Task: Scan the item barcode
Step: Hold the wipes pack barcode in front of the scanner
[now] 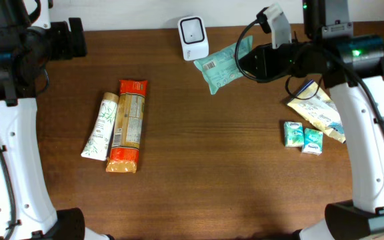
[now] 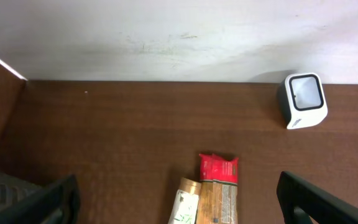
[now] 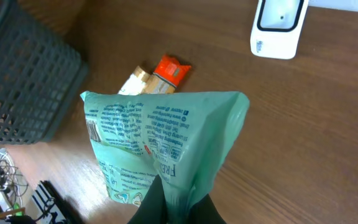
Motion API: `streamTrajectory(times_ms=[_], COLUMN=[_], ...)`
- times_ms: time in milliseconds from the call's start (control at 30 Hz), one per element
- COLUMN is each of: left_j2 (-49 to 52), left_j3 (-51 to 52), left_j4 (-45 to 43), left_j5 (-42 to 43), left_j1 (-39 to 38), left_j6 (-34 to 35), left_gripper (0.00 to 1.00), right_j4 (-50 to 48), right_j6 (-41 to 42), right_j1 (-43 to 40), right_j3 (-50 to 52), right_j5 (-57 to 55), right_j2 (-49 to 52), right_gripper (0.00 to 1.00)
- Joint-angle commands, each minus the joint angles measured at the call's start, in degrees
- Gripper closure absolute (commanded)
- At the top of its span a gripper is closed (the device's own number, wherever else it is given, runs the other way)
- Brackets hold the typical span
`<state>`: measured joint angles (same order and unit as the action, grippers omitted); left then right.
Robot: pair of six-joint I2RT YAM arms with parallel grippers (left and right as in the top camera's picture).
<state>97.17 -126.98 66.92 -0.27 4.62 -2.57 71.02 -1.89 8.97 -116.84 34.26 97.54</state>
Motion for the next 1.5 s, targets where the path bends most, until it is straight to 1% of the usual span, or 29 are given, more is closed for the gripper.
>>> streamTrajectory(times_ms=[0, 67, 200, 233, 300, 333, 433, 533, 600, 667, 767, 800, 833, 1000, 1267, 1467], left_j2=[-0.4, -0.4, -0.4, -0.4, -0.4, -0.4, -0.4, -0.4, -0.4, -0.4, -0.4, -0.4, -0.4, -0.4, -0.4, -0.4], left_j3=[-0.6, -0.6, -0.6, -0.6, -0.6, -0.6, -0.6, -0.6, -0.6, -0.6, -0.6, -0.6, -0.6, -0.6, -0.6, -0.6], left_j4=[0.1, 0.1, 0.1, 0.1, 0.1, 0.1, 0.1, 0.1, 0.1, 0.1, 0.1, 0.1, 0.1, 0.1, 0.1, 0.1], left_j5=[-0.2, -0.2, -0.2, -0.2, -0.2, -0.2, -0.2, -0.2, -0.2, -0.2, -0.2, -0.2, -0.2, -0.2, -0.2, -0.2], left_j1=[0.1, 0.0, 0.1, 0.0, 0.0, 0.0, 0.0, 0.0, 0.0, 0.0, 0.0, 0.0, 0.0, 0.0, 0.0, 0.1], left_j6=[-0.7, -0.7, -0.7, -0.7, -0.7, -0.7, -0.7, -0.7, -0.7, -0.7, -0.7, -0.7, -0.7, -0.7, -0.7, -0.7], left_gripper=[0.01, 0.01, 0.01, 0.01, 0.01, 0.01, 0.01, 0.01, 0.01, 0.01, 0.01, 0.01, 0.01, 0.01, 0.01, 0.01], right_j4=[-1.9, -4.9, -14.1, -16.7, -22.6, -28.0, -40.3, -50.7, -55.9, -61.0, -67.3, -69.6, -74.1, -85.2, -86.4, -86.9], right_j6=[0.5, 0.5, 0.4, 0.2, -3.0, -6.0, -13.8, -24.5, -31.2, -40.4, -49.5, -51.1, -53.1, -58.4, -58.8, -58.8], right_j1=[1.5, 4.5, 12.8, 14.2, 15.9, 16.5, 16.6, 16.5, 16.5, 16.5, 16.3, 16.1, 16.1, 15.7, 13.7, 13.4], right_j3=[-0.4, -0.4, -0.4, -0.4, -0.4, -0.4, -0.4, -0.4, -0.4, -0.4, -0.4, -0.4, -0.4, -0.4, -0.4, -0.4], right_j5=[-3.6, -12.1, -36.4, -40.7, -45.4, -47.3, -48.5, -48.5, -48.5, -48.5, -49.5, -50.6, -51.9, -51.9, -51.4, -51.4], right_j2=[0.1, 0.5, 4.5, 6.1, 9.4, 12.0, 17.4, 22.7, 25.4, 28.6, 32.2, 33.2, 34.9, 38.9, 42.3, 42.6], right_gripper=[0.96, 0.96, 0.96, 0.96, 0.96, 0.96, 0.96, 0.96, 0.96, 0.96, 0.96, 0.96, 0.96, 0.96, 0.96, 0.96])
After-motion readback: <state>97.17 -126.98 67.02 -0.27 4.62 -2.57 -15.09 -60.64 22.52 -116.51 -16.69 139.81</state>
